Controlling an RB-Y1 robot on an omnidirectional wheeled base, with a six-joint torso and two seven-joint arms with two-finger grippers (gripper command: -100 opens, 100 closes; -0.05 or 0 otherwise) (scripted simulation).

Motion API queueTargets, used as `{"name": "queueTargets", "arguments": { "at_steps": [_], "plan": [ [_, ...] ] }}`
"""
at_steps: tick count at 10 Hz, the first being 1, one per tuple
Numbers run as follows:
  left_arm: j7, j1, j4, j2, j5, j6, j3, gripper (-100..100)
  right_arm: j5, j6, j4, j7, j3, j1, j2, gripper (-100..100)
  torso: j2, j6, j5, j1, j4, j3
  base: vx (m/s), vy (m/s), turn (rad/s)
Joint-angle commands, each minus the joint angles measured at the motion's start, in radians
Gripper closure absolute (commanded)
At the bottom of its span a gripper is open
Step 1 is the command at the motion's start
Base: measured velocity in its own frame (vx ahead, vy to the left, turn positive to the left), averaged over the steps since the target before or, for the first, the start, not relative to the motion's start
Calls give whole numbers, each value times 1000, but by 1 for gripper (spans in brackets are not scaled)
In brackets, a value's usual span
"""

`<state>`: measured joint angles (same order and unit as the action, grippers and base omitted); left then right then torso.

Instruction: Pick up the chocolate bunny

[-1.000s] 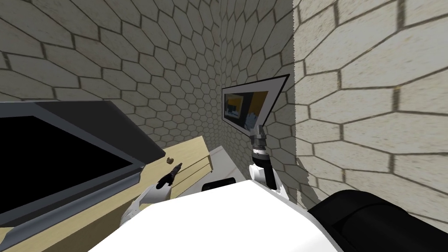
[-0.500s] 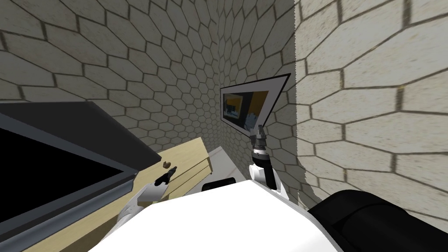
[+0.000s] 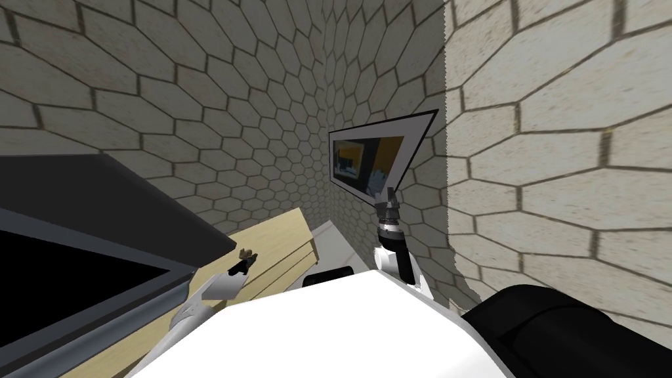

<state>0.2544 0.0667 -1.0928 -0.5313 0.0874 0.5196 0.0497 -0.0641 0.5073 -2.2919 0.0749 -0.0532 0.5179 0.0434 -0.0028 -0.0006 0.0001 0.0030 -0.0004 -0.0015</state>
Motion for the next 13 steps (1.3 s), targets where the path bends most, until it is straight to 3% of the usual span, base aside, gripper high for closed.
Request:
{"name": "queueTargets", "arguments": {
  "at_steps": [1,4,5,6,7,10,11,12,13],
  "plan": [
    [6,-23,28,-18,-1,36,-5,-100,0,0,0,0,0,0,0,0,0,0,0,0,0,0,59,54,-68],
    [11,-60,59,-51,3,81,-19,-100,0,0,0,0,0,0,0,0,-2,0,0,2,0,-1,98,80,-62],
    [13,-51,52,-47,-5,71,-14,-100,0,0,0,0,0,0,0,0,-4,0,1,4,-1,-2,44,51,-28],
    [13,-53,55,-49,-5,73,-15,0,0,0,0,0,0,0,0,0,0,0,1,1,-1,-1,0,0,0],
    [4,-55,89,-40,13,41,-19,-100,0,0,0,0,0,0,0,0,3,0,0,-2,0,1,0,0,0],
    [-9,-58,140,-27,38,-8,-25,-100,0,0,0,0,0,0,0,0,4,0,0,-3,1,2,4,-5,15],
    [-4,-57,128,-32,29,4,-24,-100,0,0,0,0,0,0,0,0,4,0,0,-3,1,2,0,0,0],
    [-5,-57,130,-32,30,0,-24,100,0,0,0,0,0,0,0,0,4,0,0,-3,1,2,0,0,0],
    [-5,-57,130,-32,30,0,-24,100,0,0,0,0,0,0,0,0,4,-1,-1,-3,0,2,0,0,0]
  ]
}}
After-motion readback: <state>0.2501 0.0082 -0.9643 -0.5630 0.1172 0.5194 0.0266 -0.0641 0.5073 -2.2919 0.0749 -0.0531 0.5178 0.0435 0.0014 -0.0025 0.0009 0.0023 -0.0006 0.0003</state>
